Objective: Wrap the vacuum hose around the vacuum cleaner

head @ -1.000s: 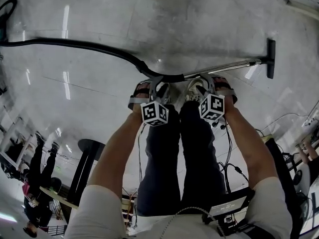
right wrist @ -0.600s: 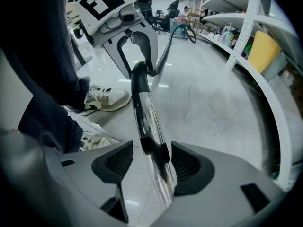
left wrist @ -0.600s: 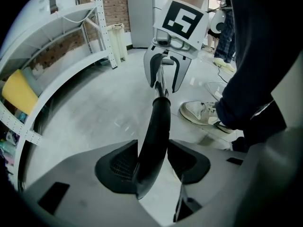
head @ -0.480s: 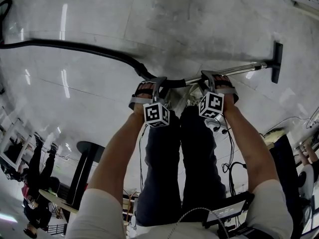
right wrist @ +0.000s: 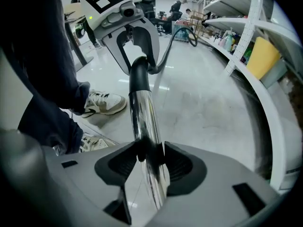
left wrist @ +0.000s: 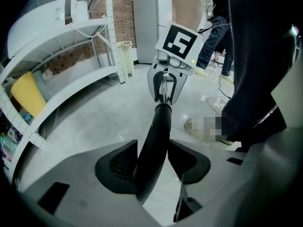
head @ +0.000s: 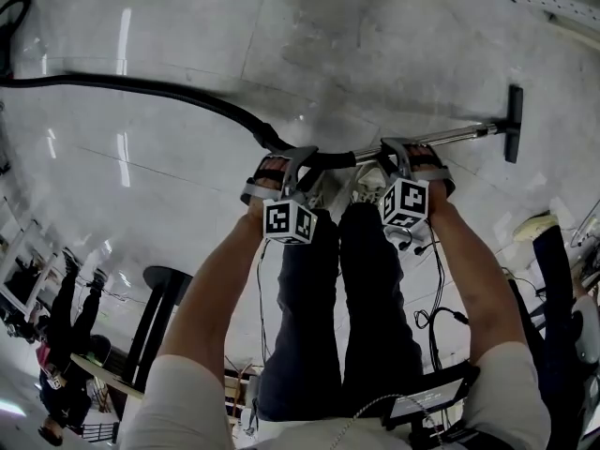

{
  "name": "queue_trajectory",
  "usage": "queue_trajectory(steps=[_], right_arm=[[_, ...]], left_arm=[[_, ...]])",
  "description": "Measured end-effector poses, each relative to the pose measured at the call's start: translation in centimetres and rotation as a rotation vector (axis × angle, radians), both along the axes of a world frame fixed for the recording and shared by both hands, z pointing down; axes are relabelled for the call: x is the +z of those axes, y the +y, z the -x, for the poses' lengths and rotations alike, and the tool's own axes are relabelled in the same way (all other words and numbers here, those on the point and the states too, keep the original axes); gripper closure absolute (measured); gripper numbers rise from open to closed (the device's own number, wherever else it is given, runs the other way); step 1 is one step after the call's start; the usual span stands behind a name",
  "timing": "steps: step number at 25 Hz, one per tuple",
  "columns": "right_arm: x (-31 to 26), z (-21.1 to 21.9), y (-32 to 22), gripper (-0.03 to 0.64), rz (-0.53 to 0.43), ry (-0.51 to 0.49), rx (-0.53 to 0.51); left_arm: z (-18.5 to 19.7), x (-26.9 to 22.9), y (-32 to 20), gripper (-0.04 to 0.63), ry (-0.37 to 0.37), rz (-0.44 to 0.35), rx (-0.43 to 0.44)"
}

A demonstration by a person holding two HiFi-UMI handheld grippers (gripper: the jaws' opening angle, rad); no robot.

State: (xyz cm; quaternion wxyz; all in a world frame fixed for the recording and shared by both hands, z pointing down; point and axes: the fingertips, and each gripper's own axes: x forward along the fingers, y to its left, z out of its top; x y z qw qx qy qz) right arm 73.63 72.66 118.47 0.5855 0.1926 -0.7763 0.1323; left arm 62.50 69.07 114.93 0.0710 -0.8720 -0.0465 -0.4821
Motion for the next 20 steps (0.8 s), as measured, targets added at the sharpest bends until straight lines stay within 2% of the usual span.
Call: queue_trajectory(steps=[5, 11, 16, 20], right_arm=[[-4.1, -0.5, -1.8, 0.442, -0.019, -0.012, -0.002], [-11.0, -1.0, -4.6, 0.46, -0.068, -0.027, 0.01], [-16.6, -0.2, -6.2, 0.465, -0.101, -0.054, 0.022], [-20.5, 0.4, -7.0, 0.465, -0.114, -0.077, 0.037]], left_arm=[[-1.2, -5.2, -2.4, 0.411, 0.069, -0.036, -0.016], [-2.4, -13.1, -5.7, 0.403, 0.111, -0.105, 0.002], [-2.2, -19.9, -7.3, 0.405, 0.101, -0.18, 0.063], [-2.2, -24.5, -8.1, 0.407, 0.072, -0.188, 0.097]])
